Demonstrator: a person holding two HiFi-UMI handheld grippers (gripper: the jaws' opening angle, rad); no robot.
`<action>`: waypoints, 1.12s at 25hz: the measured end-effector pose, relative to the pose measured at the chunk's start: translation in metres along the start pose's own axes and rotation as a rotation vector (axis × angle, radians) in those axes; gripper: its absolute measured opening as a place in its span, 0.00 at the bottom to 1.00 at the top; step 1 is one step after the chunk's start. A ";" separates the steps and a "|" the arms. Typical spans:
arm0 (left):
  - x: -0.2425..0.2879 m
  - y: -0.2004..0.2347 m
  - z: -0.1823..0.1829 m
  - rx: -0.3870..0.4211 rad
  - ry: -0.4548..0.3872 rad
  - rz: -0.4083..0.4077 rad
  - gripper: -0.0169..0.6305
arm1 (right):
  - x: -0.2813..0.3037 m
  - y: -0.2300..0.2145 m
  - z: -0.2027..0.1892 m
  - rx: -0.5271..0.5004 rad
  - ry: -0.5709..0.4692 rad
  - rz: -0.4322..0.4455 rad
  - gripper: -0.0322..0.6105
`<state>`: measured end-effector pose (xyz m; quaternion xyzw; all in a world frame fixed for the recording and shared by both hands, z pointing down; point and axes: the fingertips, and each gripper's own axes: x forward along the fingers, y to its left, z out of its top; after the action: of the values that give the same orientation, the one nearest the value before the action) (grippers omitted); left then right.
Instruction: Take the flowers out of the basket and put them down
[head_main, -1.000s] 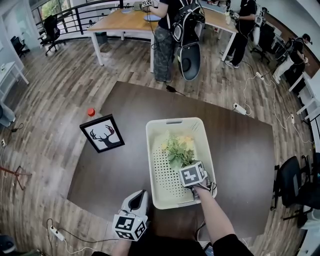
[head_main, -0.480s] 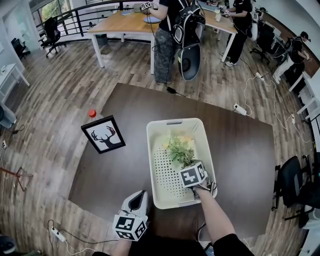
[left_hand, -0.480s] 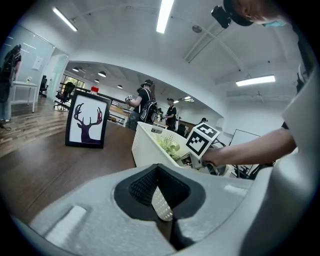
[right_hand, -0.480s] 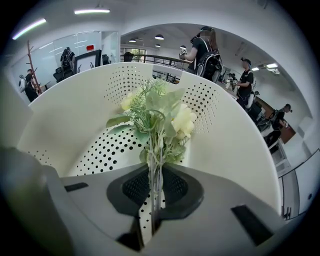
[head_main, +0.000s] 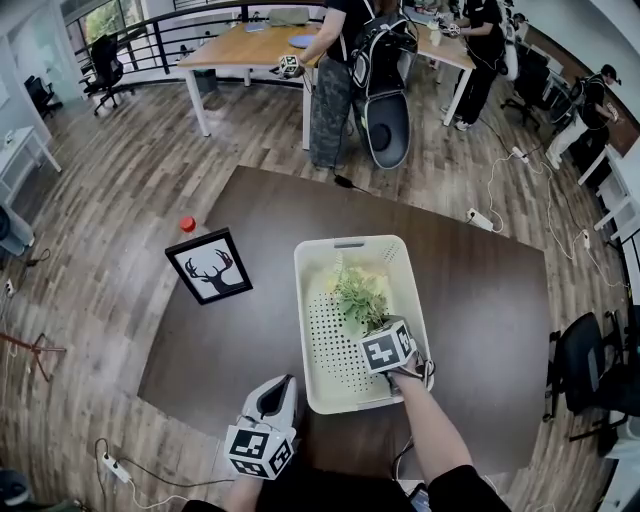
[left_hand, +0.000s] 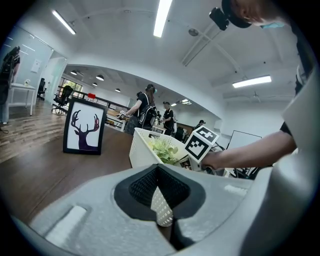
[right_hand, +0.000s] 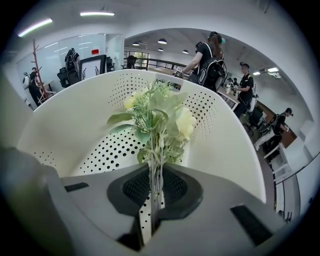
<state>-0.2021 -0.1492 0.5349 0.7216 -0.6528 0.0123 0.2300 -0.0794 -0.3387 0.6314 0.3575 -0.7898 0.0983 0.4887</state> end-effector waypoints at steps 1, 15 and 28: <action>-0.001 -0.001 0.002 0.002 -0.004 -0.002 0.03 | -0.002 0.000 0.001 -0.002 -0.004 0.002 0.10; -0.003 -0.019 0.023 0.033 -0.048 -0.037 0.03 | -0.036 0.006 0.015 0.020 -0.079 0.047 0.10; -0.009 -0.037 0.033 0.068 -0.071 -0.072 0.03 | -0.073 0.010 0.034 0.082 -0.194 0.071 0.10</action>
<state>-0.1781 -0.1507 0.4909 0.7519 -0.6335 0.0005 0.1824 -0.0903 -0.3149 0.5543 0.3570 -0.8408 0.1124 0.3911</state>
